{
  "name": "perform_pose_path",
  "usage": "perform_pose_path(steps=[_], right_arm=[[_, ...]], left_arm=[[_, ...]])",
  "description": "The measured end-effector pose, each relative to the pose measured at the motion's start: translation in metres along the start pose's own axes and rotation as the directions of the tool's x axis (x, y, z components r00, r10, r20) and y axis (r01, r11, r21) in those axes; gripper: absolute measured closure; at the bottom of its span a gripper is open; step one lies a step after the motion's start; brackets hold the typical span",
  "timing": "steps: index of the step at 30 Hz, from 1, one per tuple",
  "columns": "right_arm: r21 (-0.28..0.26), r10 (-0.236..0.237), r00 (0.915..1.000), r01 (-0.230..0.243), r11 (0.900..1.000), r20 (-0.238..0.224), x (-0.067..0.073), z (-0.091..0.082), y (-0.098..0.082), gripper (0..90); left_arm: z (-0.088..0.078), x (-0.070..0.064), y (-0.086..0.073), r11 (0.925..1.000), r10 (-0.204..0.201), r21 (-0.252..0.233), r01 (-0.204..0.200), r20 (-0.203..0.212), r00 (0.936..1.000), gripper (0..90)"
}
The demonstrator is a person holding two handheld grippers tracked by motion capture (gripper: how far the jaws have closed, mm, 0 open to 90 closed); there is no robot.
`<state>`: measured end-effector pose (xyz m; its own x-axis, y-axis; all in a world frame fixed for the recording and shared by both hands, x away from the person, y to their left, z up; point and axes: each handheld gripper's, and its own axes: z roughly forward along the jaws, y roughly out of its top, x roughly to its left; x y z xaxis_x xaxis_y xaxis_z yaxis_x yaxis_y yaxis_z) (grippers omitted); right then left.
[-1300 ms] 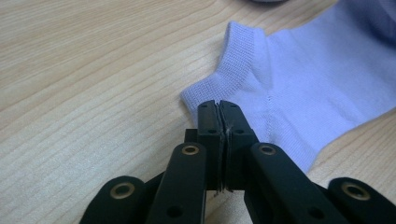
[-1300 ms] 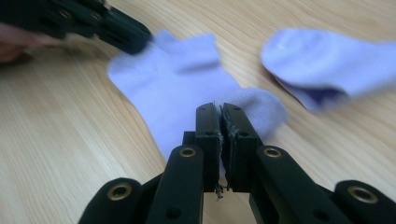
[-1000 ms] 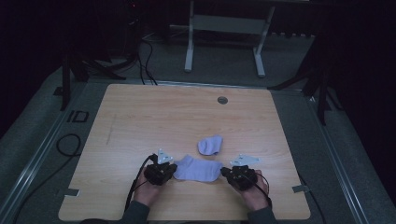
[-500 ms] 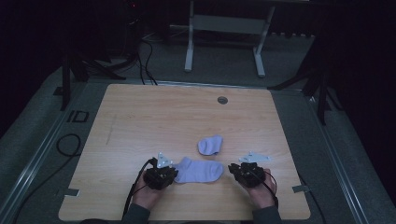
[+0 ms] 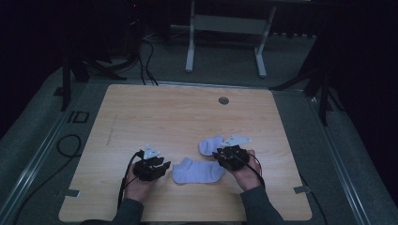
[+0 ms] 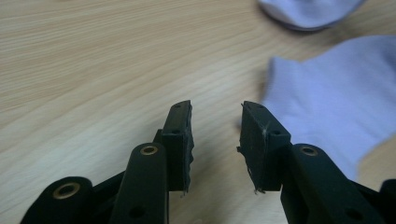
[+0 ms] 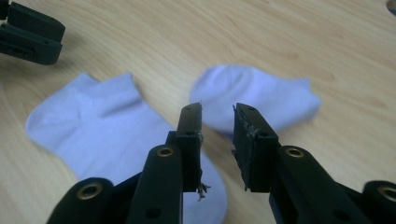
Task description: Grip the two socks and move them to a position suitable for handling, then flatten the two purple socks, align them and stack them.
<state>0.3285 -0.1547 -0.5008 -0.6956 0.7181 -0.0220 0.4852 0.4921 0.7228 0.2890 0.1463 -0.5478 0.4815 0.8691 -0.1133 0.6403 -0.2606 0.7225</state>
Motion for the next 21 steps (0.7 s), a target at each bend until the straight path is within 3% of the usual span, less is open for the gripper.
perform_pose_path(steps=[4,9,21], right_arm=[[0.012,-0.021,0.9998,0.021,1.000,-0.006,0.002,0.008,0.014,70.2],[0.033,-0.040,0.9991,0.040,0.999,-0.013,0.003,0.016,0.028,69.9],[0.113,-0.016,0.9994,0.019,0.993,-0.032,-0.007,0.044,0.052,70.1]], left_arm=[[0.000,0.005,0.000,0.9997,-0.023,0.002,0.023,-0.021,0.9995,63.5],[0.002,0.005,0.000,0.9997,-0.020,0.014,0.021,-0.037,0.9991,63.5],[0.006,0.002,0.000,0.9996,-0.007,0.027,0.008,-0.045,0.9990,62.6]])
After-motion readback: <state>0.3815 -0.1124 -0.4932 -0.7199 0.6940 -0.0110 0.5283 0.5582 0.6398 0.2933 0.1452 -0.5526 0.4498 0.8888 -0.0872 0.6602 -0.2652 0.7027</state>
